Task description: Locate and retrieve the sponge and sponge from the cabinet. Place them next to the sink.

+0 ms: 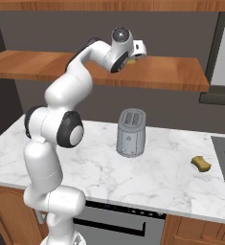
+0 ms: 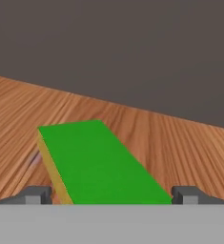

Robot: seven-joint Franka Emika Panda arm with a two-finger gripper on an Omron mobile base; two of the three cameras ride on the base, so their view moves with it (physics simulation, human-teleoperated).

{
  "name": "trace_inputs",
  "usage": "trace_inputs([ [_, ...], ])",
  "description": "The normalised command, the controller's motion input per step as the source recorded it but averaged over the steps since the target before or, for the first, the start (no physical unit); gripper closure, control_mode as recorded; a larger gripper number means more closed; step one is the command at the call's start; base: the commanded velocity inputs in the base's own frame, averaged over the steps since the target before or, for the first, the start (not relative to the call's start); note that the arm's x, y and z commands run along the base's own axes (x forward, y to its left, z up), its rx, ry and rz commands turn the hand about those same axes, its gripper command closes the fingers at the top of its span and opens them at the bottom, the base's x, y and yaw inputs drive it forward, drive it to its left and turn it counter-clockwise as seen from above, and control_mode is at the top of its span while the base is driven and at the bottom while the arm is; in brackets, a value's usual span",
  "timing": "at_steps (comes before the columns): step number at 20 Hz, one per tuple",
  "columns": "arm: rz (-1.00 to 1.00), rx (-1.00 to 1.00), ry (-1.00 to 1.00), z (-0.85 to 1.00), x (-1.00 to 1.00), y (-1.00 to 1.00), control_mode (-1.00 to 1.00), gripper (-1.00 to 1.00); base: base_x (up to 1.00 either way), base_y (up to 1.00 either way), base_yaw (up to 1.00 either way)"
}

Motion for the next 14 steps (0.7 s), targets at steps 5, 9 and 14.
trace_inputs([
  [5, 0.01, 0.0, 0.03, -0.15, 0.17, 0.0, -1.0, 1.0, 0.0, 0.0, 0.0],
  [9, 0.0, 0.0, 0.0, -0.13, 0.0, 0.0, -1.0, 1.0, 0.0, 0.0, 0.0],
  [14, 0.0, 0.0, 0.0, -0.06, 0.0, 0.0, -1.0, 1.0, 0.0, 0.0, 0.0],
])
